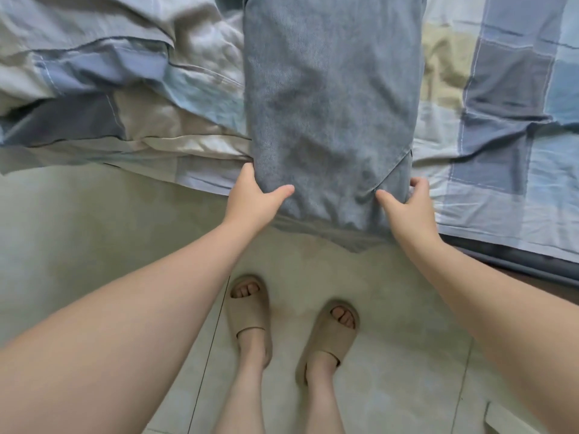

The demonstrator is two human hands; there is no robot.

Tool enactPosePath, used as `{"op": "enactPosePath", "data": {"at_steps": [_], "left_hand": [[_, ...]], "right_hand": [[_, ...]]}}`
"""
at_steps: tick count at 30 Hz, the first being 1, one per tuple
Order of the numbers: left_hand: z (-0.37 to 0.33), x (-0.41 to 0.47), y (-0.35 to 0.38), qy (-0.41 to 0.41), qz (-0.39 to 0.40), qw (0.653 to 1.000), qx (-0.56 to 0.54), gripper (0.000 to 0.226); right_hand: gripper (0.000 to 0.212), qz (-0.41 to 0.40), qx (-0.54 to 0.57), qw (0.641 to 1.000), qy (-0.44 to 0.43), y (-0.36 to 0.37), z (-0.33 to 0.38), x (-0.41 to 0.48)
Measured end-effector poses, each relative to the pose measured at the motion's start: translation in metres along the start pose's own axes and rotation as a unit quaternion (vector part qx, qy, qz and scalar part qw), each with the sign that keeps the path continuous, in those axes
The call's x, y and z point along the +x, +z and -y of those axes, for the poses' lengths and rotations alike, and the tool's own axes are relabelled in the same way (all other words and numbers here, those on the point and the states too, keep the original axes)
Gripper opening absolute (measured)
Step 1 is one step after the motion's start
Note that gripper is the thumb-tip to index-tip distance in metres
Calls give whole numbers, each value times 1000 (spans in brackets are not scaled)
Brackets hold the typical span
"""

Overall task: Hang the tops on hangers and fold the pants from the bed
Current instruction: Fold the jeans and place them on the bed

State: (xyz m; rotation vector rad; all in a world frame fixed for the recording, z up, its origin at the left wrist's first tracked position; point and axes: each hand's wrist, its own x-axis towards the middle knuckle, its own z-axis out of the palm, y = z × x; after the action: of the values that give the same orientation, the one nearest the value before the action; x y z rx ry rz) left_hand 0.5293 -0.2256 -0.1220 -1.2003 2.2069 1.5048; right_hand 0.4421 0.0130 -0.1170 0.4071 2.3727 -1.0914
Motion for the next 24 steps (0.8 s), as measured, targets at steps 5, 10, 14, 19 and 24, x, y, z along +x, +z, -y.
{"op": "enactPosePath", "data": {"at_steps": [5,10,14,19,24], "left_hand": [[10,-18,1,-46,68,995,-51,48],[24,-51,-9,-111,139,979,-96,32],[14,-76,-20,-151,195,963,-112,27],[-11,-119,-43,-192,206,953,-113,77],[-47,-164,-87,-192,207,954,-101,76]], "right_hand": [[36,32,58,998,17,4,-12,-24],[29,105,61,991,63,-7,-30,-55],[28,143,89,979,113,-24,-26,-77],[25,155,127,962,186,-59,-7,-118],[24,171,136,945,242,-102,32,-175]]}}
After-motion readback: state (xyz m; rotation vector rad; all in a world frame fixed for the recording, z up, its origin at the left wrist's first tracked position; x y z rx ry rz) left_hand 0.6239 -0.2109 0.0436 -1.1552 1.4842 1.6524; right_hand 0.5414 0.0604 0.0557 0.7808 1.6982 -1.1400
